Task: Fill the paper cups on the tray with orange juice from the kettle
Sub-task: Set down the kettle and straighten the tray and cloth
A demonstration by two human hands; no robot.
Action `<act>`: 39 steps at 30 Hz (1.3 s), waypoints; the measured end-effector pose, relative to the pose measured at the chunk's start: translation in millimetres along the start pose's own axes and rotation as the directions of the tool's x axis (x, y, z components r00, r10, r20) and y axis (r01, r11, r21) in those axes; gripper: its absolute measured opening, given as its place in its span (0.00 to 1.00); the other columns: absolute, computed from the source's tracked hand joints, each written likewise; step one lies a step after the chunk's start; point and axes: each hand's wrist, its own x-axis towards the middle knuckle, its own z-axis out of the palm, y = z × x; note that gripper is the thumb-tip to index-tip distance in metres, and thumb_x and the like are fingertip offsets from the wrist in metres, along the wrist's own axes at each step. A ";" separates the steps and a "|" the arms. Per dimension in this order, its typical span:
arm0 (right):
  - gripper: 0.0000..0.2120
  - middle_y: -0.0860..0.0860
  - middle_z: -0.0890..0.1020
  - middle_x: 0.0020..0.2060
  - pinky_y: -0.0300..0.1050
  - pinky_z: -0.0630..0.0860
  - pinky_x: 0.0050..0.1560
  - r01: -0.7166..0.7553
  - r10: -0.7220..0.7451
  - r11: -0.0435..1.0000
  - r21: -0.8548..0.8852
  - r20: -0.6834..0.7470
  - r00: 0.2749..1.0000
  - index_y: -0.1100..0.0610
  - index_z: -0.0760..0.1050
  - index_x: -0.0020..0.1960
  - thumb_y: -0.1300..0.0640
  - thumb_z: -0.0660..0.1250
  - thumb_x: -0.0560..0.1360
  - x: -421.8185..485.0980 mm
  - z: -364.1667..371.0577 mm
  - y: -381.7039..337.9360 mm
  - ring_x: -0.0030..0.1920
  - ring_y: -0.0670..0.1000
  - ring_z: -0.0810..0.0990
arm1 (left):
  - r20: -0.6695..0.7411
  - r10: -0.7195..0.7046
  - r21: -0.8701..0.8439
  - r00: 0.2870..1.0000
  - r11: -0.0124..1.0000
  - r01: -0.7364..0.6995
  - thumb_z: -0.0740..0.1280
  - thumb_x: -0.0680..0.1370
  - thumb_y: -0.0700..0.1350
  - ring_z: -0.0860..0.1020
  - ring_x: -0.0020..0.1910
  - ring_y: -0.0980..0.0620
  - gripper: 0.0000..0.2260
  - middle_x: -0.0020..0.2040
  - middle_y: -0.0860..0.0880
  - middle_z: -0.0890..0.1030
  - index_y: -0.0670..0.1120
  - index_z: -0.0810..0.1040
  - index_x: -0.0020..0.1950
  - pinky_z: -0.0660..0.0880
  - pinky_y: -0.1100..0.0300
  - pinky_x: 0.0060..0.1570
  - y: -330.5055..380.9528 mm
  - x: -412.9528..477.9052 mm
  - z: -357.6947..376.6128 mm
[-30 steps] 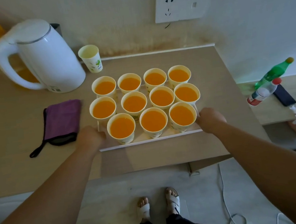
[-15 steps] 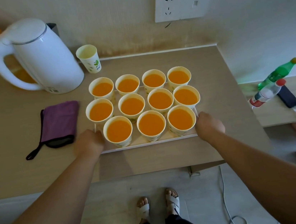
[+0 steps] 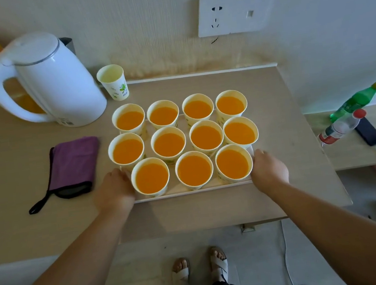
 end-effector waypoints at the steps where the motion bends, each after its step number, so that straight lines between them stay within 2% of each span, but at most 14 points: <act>1: 0.06 0.51 0.78 0.42 0.41 0.72 0.33 0.001 0.000 1.000 0.016 -0.008 1.000 0.56 0.72 0.49 0.55 0.58 0.81 3.7 -1.9 0.1 0.36 0.50 0.78 | -0.002 0.002 -0.013 1.000 1.000 -0.002 0.60 0.78 0.46 0.78 0.49 0.44 0.05 0.50 0.46 0.79 0.46 0.74 0.48 0.69 0.56 0.39 1.9 1.9 -0.7; 6: 0.10 0.51 0.78 0.40 0.42 0.70 0.33 -0.008 0.010 0.999 0.034 -0.043 0.999 0.57 0.72 0.48 0.54 0.54 0.82 26.5 -15.1 -1.7 0.35 0.51 0.76 | -0.026 0.017 -0.047 1.000 0.999 -0.018 0.59 0.79 0.45 0.78 0.49 0.43 0.05 0.50 0.45 0.78 0.46 0.71 0.46 0.67 0.55 0.39 16.7 17.3 -7.7; 9: 0.11 0.51 0.77 0.40 0.42 0.68 0.33 -0.007 0.009 1.000 0.026 -0.060 0.998 0.57 0.71 0.48 0.55 0.53 0.82 43.2 -22.5 -3.1 0.35 0.51 0.75 | -0.035 0.035 -0.034 0.999 0.999 -0.036 0.57 0.80 0.45 0.78 0.48 0.44 0.08 0.50 0.45 0.78 0.45 0.73 0.47 0.68 0.55 0.39 27.5 35.2 -10.3; 13: 0.08 0.51 0.77 0.41 0.42 0.69 0.33 -0.012 0.013 1.000 0.003 -0.071 0.997 0.57 0.72 0.49 0.56 0.55 0.81 67.6 -31.1 -4.7 0.36 0.52 0.76 | -0.066 0.097 -0.024 0.993 0.995 -0.099 0.56 0.80 0.45 0.78 0.48 0.43 0.09 0.49 0.45 0.79 0.45 0.74 0.46 0.69 0.55 0.39 46.5 58.2 -14.2; 21: 0.10 0.51 0.77 0.40 0.44 0.71 0.33 -0.029 0.030 1.000 0.007 -0.095 0.995 0.57 0.73 0.48 0.57 0.54 0.81 110.6 -43.2 -11.9 0.35 0.52 0.77 | -0.071 0.091 0.063 0.993 0.994 -0.086 0.56 0.79 0.44 0.77 0.48 0.43 0.09 0.48 0.45 0.79 0.46 0.74 0.46 0.67 0.54 0.37 81.0 94.3 -19.9; 26: 0.08 0.50 0.74 0.38 0.41 0.65 0.30 -0.030 0.029 1.000 -0.006 -0.080 0.996 0.57 0.71 0.47 0.59 0.54 0.80 127.0 -44.5 -16.8 0.32 0.50 0.72 | -0.061 0.090 0.032 0.994 0.996 -0.088 0.55 0.79 0.45 0.77 0.48 0.42 0.10 0.47 0.45 0.78 0.46 0.74 0.46 0.70 0.53 0.39 88.8 112.5 -15.7; 31: 0.08 0.51 0.74 0.38 0.41 0.65 0.31 -0.006 0.004 1.000 -0.020 -0.082 0.997 0.57 0.71 0.46 0.59 0.54 0.80 134.2 -41.7 -19.0 0.32 0.50 0.72 | -0.057 0.095 0.029 0.994 0.995 -0.094 0.56 0.78 0.44 0.77 0.47 0.43 0.08 0.47 0.45 0.78 0.46 0.73 0.44 0.69 0.53 0.38 89.9 117.5 -11.8; 35: 0.08 0.50 0.73 0.36 0.39 0.61 0.27 0.004 -0.007 0.999 -0.032 -0.075 0.997 0.58 0.70 0.45 0.61 0.55 0.80 137.3 -42.4 -18.3 0.29 0.48 0.69 | -0.060 0.098 0.040 0.993 0.995 -0.095 0.56 0.79 0.45 0.76 0.45 0.44 0.09 0.46 0.45 0.77 0.46 0.73 0.43 0.70 0.54 0.38 91.8 119.9 -10.3; 39: 0.07 0.51 0.74 0.37 0.41 0.65 0.30 0.015 -0.018 0.999 -0.048 -0.072 0.997 0.58 0.71 0.46 0.62 0.55 0.80 140.7 -43.3 -19.3 0.31 0.50 0.72 | -0.054 0.088 0.062 0.995 0.994 -0.085 0.55 0.80 0.46 0.76 0.45 0.44 0.09 0.46 0.46 0.77 0.46 0.73 0.44 0.71 0.54 0.38 95.4 122.4 -11.6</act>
